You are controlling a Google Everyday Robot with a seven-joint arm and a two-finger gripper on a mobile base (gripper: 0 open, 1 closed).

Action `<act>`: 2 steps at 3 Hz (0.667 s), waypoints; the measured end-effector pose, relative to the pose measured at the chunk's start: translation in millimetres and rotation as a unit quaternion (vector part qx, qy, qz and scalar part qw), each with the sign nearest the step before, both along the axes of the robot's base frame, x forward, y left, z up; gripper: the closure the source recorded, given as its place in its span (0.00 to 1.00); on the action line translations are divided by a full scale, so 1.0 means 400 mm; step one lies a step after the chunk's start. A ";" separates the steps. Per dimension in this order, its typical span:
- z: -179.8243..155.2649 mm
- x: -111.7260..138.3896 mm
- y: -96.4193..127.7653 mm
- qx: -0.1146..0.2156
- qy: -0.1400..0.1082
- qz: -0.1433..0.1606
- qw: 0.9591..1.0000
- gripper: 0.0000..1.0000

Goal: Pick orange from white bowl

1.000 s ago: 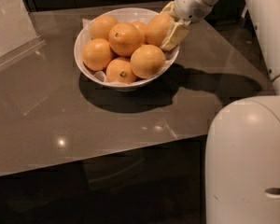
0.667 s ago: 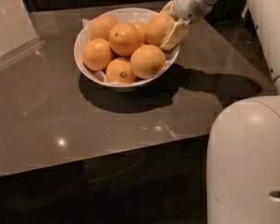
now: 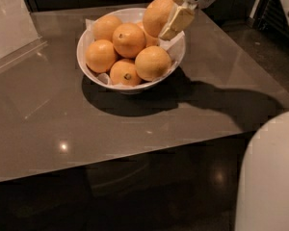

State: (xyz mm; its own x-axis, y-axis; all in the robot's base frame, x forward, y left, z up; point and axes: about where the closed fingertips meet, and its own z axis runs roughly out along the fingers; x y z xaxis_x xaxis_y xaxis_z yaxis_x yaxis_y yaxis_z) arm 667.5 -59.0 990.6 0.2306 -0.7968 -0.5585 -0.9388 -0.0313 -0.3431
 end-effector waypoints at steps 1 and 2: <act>0.043 -0.070 -0.011 0.020 -0.005 -0.024 0.999 1.00; 0.046 -0.143 -0.033 0.035 0.005 -0.055 0.998 1.00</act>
Offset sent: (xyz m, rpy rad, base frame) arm -0.1003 -0.0283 0.0151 0.1039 0.0392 -0.1974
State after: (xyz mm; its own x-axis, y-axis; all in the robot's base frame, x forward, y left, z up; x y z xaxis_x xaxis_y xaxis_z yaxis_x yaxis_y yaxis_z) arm 610.4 -72.1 1009.2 0.1385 -0.7758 -0.6156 -0.9384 0.0958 -0.3319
